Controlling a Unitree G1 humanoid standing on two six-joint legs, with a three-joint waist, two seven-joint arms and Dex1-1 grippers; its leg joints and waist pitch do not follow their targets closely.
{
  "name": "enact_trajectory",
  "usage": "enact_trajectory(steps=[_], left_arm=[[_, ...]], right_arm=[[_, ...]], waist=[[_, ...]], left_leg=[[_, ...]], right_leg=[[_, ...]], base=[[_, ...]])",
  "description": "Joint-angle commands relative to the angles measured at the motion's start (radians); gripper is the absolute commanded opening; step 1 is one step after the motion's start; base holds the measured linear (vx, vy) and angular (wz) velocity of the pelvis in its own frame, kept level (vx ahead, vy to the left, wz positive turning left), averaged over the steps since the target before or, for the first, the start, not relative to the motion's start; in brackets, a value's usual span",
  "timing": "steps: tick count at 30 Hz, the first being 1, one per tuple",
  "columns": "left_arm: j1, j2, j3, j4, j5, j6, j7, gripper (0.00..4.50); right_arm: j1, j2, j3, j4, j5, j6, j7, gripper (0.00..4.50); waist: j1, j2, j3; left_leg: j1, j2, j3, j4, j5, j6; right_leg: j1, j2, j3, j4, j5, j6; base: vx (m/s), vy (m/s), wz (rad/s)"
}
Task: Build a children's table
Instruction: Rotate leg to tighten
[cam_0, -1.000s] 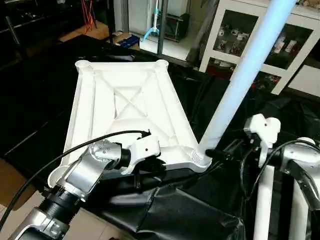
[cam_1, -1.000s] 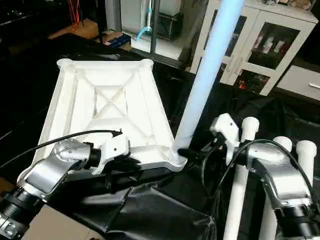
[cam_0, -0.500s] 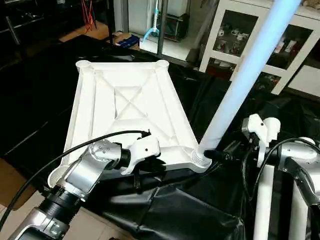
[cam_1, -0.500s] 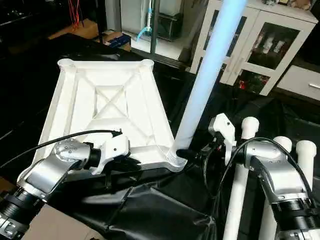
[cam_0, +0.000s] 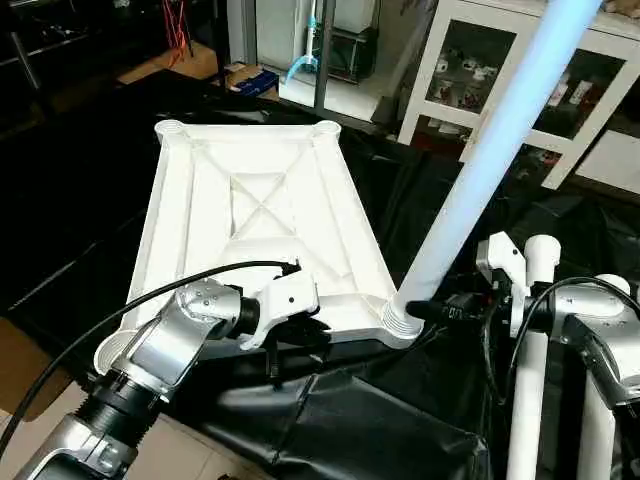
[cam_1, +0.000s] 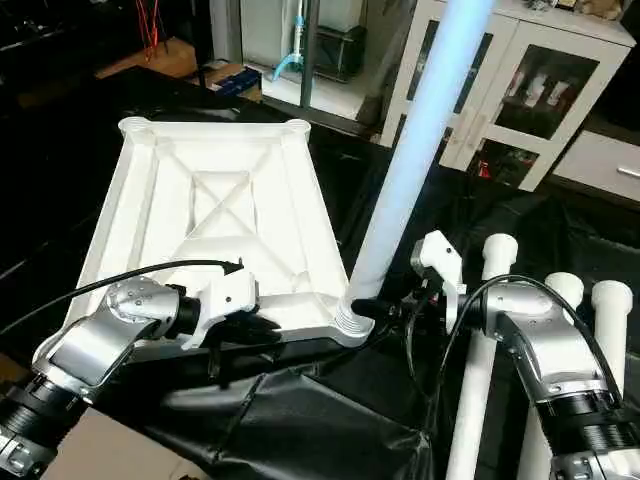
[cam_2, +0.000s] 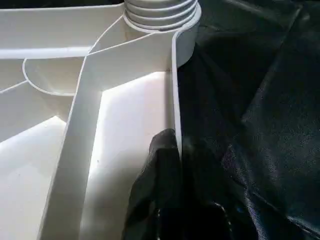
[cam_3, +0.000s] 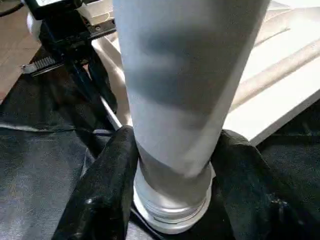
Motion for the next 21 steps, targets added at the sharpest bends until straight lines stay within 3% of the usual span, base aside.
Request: enact_trajectory(steps=[1,11,15,17,20,21], left_arm=[[-0.022,-0.017,-0.001,-0.026,-0.046,-0.028,-0.043,0.0],[-0.019,-0.021,0.006,-0.031,-0.043,-0.011,-0.027,0.0],[-0.03,-0.079,0.048,-0.025,-0.04,0.074,0.087,0.0],[-0.027,-0.115,0.06,-0.05,-0.058,0.126,0.12,0.0],[-0.025,-0.144,0.071,-0.068,-0.068,0.159,0.15,0.0],[-0.028,-0.172,0.081,-0.077,-0.068,0.187,0.186,0.0]], right_arm=[[-0.02,0.0,0.002,0.017,-0.011,-0.009,0.005,2.05],[-0.005,0.026,-0.004,0.033,-0.029,-0.022,-0.05,1.86],[0.025,0.087,-0.014,0.069,-0.107,-0.019,-0.251,1.85],[0.05,0.134,-0.012,0.076,-0.145,0.037,-0.382,1.85],[0.06,0.181,-0.017,0.079,-0.17,0.078,-0.49,1.85],[0.056,0.239,-0.039,0.089,-0.182,0.117,-0.607,1.85]], waist=[[-0.003,-0.001,-0.059],[-0.006,0.002,-0.058],[-0.014,0.0,-0.056],[-0.021,-0.004,-0.056],[-0.032,-0.002,-0.052],[-0.039,0.0,-0.051]], left_leg=[[0.015,0.06,-0.025,-0.072,-0.167,0.056],[0.014,0.06,-0.026,-0.073,-0.169,0.052],[0.012,0.059,-0.027,-0.076,-0.184,0.023],[0.012,0.056,-0.028,-0.076,-0.204,0.017],[0.01,0.054,-0.031,-0.079,-0.237,0.009],[0.012,0.054,-0.034,-0.081,-0.263,0.001]], right_leg=[[0.044,-0.065,0.043,-0.06,-0.228,-0.238],[0.044,-0.064,0.043,-0.059,-0.225,-0.239],[0.044,-0.065,0.043,-0.062,-0.266,-0.225],[0.043,-0.064,0.043,-0.069,-0.31,-0.208],[0.041,-0.064,0.041,-0.077,-0.378,-0.185],[0.038,-0.064,0.041,-0.082,-0.413,-0.169]], base=[[0.0,0.0,0.0],[0.0,0.0,0.0],[0.0,0.0,0.0],[0.0,0.0,0.0],[0.0,0.0,0.0],[0.0,0.0,0.0]])
